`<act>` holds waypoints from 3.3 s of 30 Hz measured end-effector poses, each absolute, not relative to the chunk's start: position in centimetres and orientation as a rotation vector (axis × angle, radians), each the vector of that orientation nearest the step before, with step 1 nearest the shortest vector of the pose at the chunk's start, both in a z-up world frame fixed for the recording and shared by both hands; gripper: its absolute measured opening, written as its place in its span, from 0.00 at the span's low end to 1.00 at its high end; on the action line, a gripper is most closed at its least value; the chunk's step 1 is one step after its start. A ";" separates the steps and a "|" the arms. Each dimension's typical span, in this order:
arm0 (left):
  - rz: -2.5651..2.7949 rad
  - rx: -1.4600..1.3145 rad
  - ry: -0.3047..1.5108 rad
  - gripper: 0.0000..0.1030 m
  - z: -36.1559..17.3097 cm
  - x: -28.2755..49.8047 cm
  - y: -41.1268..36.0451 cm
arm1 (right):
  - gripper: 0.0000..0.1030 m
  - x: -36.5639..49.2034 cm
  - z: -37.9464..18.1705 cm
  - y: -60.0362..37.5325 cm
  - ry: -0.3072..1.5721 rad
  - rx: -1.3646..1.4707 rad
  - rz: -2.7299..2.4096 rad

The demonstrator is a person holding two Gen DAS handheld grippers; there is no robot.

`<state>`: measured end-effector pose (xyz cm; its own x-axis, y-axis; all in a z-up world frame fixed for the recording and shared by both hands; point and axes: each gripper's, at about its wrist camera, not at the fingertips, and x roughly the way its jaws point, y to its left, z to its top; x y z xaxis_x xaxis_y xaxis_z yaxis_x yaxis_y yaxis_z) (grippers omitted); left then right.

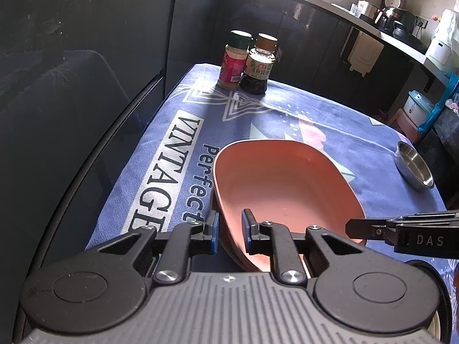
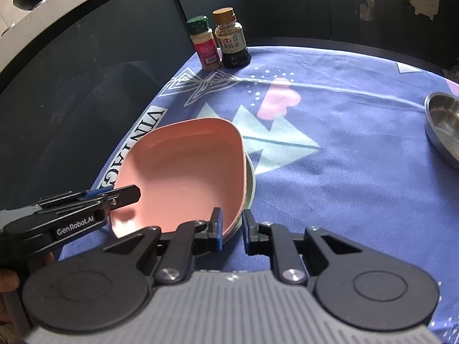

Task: Organize plates and bowls
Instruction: 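Open both grippers and move them to the steel bowl, then grasp the steel bowl rim with both grippers and lift it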

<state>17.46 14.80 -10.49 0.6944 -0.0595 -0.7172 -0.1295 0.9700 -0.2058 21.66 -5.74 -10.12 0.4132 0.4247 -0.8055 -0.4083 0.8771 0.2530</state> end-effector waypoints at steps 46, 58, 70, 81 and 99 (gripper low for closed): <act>-0.146 -0.069 0.694 0.70 -3.9 25.3 -4.1 | 0.40 27.2 -8.1 -30.1 0.823 0.439 -0.042; -0.175 -0.066 0.750 0.70 -6.7 29.8 -7.9 | 0.06 31.4 -10.8 -31.6 0.846 0.476 -0.080; -0.165 -0.157 0.838 0.52 -9.5 34.2 -8.8 | 0.06 30.3 -10.7 -29.9 0.848 0.356 0.054; -0.244 -0.121 0.885 0.08 -9.7 33.9 -9.6 | 0.07 28.5 -9.2 -29.0 0.824 0.330 0.107; -0.100 -0.160 0.733 0.10 -1.0 19.8 6.0 | 0.09 21.5 -2.7 -15.6 0.768 0.247 0.475</act>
<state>19.81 5.98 -0.96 0.7390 -0.1465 -0.6576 0.0349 0.9831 -0.1799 21.55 -15.57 -2.65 0.6208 0.4972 -0.6061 -0.3206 0.8666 0.3825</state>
